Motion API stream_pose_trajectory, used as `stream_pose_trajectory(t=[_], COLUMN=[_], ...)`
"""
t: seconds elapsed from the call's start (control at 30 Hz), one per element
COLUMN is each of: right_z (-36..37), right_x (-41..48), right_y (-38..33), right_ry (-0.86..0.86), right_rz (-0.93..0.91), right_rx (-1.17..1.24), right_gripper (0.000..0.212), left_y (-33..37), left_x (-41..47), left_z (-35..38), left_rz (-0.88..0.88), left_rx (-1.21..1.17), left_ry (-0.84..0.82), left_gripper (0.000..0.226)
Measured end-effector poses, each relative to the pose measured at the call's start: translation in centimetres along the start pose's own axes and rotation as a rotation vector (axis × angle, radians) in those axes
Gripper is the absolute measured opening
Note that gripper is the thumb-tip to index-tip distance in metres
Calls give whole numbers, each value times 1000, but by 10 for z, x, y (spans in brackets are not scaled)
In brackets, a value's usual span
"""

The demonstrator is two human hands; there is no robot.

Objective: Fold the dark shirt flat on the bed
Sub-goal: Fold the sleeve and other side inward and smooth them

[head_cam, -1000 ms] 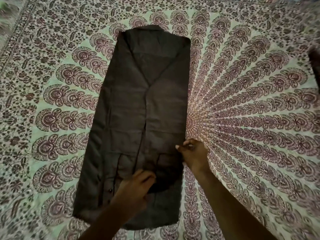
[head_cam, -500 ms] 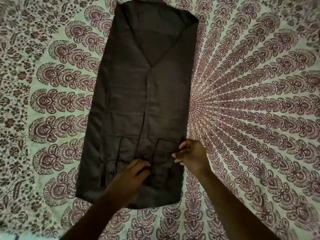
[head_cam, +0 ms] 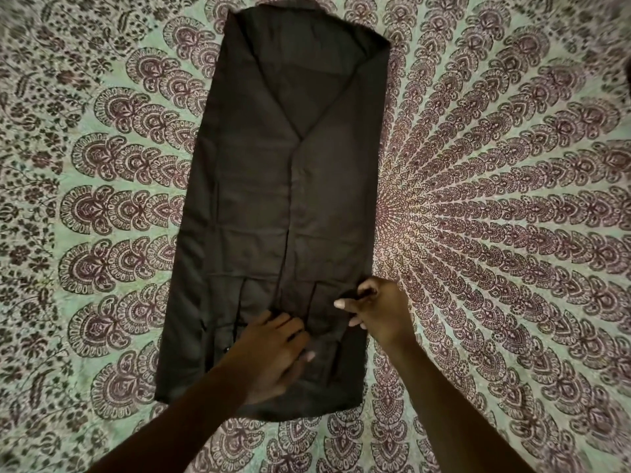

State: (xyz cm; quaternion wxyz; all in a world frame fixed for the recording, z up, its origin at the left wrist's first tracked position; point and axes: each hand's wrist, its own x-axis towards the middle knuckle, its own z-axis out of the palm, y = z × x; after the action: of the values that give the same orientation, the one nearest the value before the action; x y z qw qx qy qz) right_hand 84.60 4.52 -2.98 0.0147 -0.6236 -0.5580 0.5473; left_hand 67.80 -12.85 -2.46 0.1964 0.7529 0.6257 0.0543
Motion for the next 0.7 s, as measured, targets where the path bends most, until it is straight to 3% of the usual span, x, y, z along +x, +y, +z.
stream_pose_trajectory(t=[0.07, 0.27, 0.47, 0.7], right_z=[-4, -15, -23, -42], right_x=[10, 69, 150, 240], right_y=[-8, -68, -133, -205], right_ry=[71, 294, 326, 349], right_rz=[-49, -261, -340, -405], right_rx=[-7, -90, -101, 5], right_gripper=[33, 33, 36, 33], left_y=[-9, -78, -151, -173], left_x=[24, 141, 215, 201], left_z=[-2, -34, -57, -33], left_rz=[-42, -313, -393, -326], left_rx=[56, 84, 194, 152], left_ry=[99, 249, 106, 188], left_gripper=[23, 46, 74, 72])
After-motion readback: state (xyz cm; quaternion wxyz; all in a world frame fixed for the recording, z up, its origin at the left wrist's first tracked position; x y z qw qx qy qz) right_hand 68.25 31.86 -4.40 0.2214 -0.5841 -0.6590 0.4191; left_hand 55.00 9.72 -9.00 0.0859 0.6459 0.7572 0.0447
